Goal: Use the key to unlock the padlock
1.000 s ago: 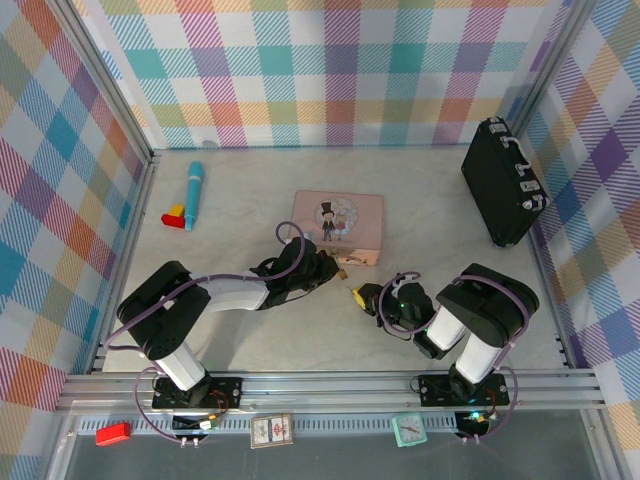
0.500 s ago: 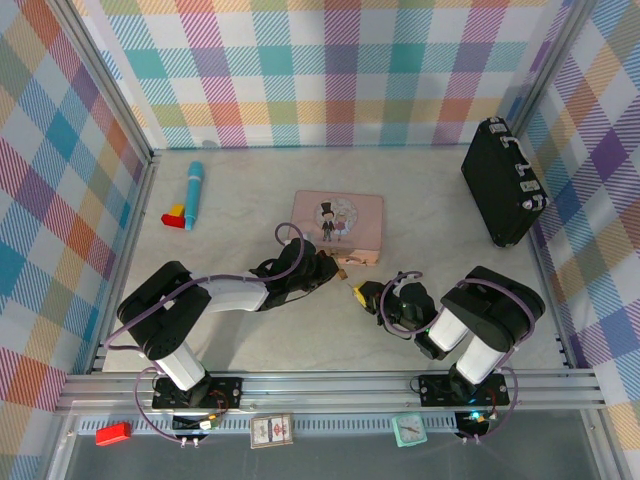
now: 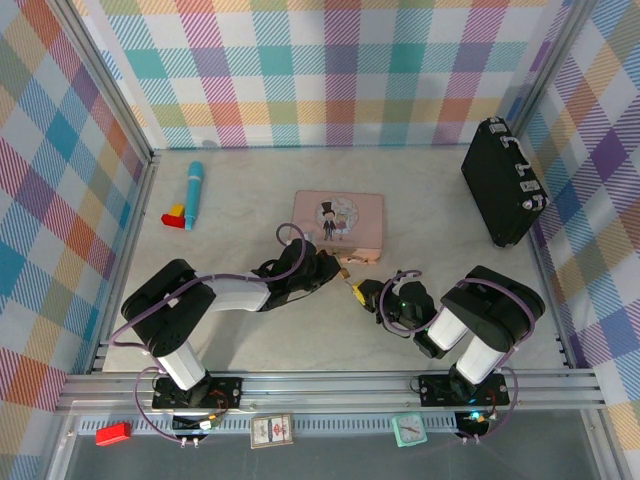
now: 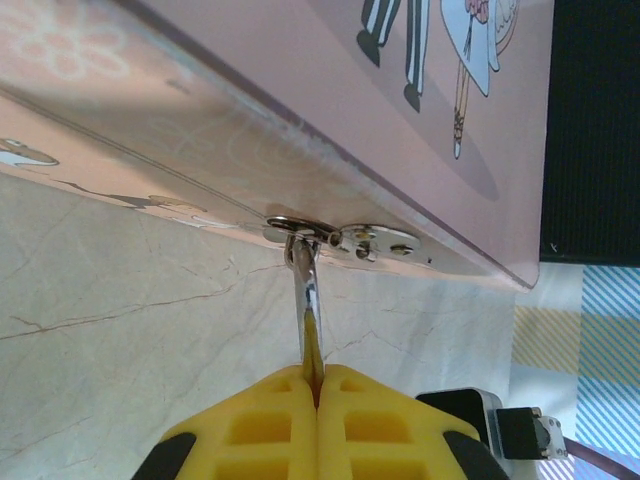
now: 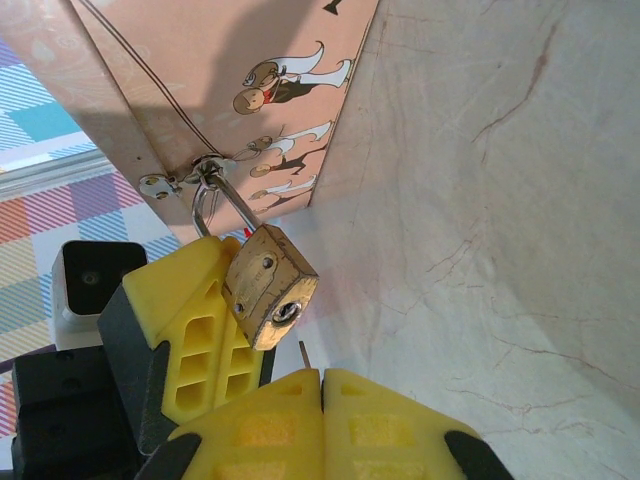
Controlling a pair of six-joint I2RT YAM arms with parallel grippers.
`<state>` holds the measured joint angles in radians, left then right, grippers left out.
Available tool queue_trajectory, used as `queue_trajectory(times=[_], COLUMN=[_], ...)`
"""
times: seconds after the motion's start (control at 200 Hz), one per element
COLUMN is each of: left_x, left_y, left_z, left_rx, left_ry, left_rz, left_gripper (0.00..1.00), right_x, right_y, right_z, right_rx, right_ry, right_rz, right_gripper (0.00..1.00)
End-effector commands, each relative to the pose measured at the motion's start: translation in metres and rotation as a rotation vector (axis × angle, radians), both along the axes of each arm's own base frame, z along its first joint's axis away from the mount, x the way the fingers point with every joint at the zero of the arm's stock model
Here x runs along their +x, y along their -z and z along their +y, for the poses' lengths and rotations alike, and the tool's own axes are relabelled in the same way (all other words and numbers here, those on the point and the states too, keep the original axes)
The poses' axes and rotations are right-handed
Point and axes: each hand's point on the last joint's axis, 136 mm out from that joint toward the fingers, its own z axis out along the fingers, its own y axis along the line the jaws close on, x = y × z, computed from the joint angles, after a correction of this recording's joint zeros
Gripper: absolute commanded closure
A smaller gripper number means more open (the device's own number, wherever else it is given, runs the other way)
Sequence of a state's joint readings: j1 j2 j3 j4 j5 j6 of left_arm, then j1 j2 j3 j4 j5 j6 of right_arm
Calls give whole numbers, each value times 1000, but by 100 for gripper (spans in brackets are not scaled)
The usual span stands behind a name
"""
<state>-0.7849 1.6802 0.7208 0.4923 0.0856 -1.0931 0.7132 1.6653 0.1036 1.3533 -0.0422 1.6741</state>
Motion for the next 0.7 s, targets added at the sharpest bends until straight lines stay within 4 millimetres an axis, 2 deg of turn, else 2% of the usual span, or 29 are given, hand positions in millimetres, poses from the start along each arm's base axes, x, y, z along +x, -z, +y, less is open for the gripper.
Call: queue_trajectory(times=[0.0, 0.38, 0.695], left_x=[5, 4, 3], left_y=[-25, -24, -23], left_z=[-13, -10, -12], left_rx=[-109, -136, -139], left_ry=[10, -8, -11], left_rz=[-69, -78, -79], left_gripper=[100, 100, 100], right_x=[1, 7, 9], right_y=[-8, -11, -15], right_z=[-2, -9, -3], right_rx=[36, 65, 101], right_ry=[24, 86, 77], right_rz=[-18, 2, 24], right_gripper=[100, 100, 100])
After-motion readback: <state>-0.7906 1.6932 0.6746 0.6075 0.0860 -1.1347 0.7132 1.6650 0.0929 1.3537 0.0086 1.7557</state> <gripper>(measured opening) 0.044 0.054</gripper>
